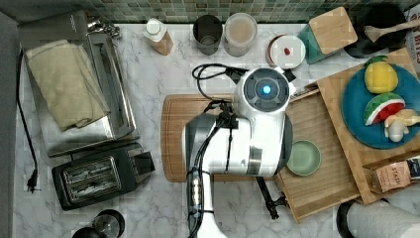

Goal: Close the drawer.

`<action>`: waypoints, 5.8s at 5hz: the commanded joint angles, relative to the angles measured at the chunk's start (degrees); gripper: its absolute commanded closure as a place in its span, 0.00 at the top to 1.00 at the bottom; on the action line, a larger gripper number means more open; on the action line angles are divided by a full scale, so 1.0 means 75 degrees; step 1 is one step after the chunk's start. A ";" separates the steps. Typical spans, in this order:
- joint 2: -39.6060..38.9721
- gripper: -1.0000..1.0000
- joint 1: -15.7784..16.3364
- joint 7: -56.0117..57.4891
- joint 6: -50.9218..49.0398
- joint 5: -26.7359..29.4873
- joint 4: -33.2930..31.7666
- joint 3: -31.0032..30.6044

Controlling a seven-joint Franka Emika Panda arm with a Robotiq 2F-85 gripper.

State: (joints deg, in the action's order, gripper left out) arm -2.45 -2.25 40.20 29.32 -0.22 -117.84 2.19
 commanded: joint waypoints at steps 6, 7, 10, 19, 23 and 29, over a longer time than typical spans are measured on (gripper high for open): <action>0.1919 0.00 0.0277 0.3293 0.2122 -0.1311 -0.4575 -0.0199; 0.1870 0.00 0.0296 0.3550 0.2495 -0.1327 -0.4962 -0.0058; 0.1452 0.00 -0.0125 0.4281 0.3215 -0.1783 -0.5267 0.0216; -0.1258 0.00 -0.1018 0.9019 0.2154 0.0375 -0.0612 0.2682; -0.2305 0.00 -0.2133 0.9413 0.2094 0.0983 0.1124 0.2326; -0.2264 0.00 -0.2111 0.9759 0.2235 0.1242 0.1197 0.2404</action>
State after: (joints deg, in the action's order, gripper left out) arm -20.13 -13.19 110.28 40.93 7.75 -121.31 16.60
